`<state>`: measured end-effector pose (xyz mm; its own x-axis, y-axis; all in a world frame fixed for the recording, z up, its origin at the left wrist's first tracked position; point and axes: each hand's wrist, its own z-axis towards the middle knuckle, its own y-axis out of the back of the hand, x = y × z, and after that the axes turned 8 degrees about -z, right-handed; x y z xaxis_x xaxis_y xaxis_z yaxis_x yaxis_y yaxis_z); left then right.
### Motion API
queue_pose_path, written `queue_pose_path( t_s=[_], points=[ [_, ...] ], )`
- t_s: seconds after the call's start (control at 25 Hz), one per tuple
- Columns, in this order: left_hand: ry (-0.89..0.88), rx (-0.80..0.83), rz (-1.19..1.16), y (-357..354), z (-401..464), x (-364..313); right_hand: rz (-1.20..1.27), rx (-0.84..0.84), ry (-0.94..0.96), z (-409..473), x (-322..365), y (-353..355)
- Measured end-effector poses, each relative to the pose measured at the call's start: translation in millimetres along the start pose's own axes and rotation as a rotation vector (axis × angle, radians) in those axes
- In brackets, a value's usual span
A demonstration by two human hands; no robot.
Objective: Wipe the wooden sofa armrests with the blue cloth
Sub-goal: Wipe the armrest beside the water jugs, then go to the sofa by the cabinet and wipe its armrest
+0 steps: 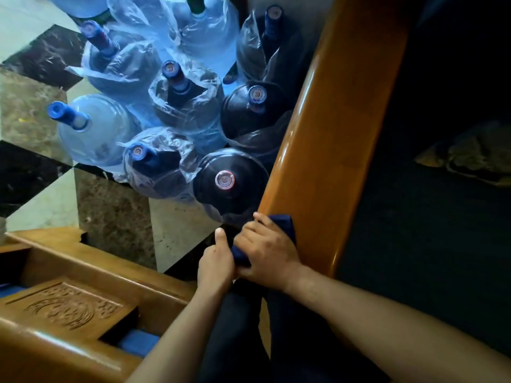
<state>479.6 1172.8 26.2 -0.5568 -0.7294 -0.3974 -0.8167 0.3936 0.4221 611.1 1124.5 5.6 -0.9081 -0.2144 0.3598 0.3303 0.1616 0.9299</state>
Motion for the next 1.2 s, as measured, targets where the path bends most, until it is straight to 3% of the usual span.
queue_pose_path(
  t_s=[0.12, 0.2, 0.24, 0.36, 0.48, 0.52, 0.6, 0.68, 0.8, 0.96, 1.2],
  points=[
    [0.075, 0.143, -0.029, 12.9, -4.8, 20.6, -0.006, 0.103, 0.257, -37.0, 1.6, -5.4],
    [0.034, 0.188, -0.069, 15.6, -2.9, 23.9, -0.046, 0.070, 0.282, -46.9, -31.3, 3.5],
    [-0.006, 0.192, -0.076, 15.2, -3.5, 22.0, -0.035, 0.001, 0.148, -49.9, -50.5, 8.6],
    [-0.198, 0.141, -0.013, 11.1, -10.7, 12.6, 0.049, -0.366, -0.519, -55.1, -80.5, 12.5],
    [-0.221, 0.060, -0.028, 6.3, -14.2, 9.3, 0.242, -0.560, -1.054, -57.5, -25.5, -11.6],
    [-0.145, 0.037, -0.083, 4.1, -16.9, 11.5, 0.293, -0.543, -1.088, -62.4, 1.3, -19.2],
    [0.037, 0.050, -0.159, -1.4, -31.4, 19.4, 0.300, -0.439, -0.888, -84.2, 44.4, -29.1],
    [0.186, 0.164, -0.138, -14.3, -57.7, 26.4, 0.398, -0.275, -0.735, -117.4, 60.8, -20.5],
    [0.199, 0.338, -0.082, -51.5, -95.0, 23.3, 0.785, -0.139, -0.893, -154.9, 43.2, 17.9],
    [-0.017, 0.463, -0.058, -149.2, -179.9, -7.5, 0.925, -0.475, -1.263, -246.0, 4.1, 81.8],
    [-0.256, 0.768, 0.250, -325.8, -343.0, -18.7, 1.018, -0.991, -1.457, -434.3, -48.0, 141.7]
  ],
)
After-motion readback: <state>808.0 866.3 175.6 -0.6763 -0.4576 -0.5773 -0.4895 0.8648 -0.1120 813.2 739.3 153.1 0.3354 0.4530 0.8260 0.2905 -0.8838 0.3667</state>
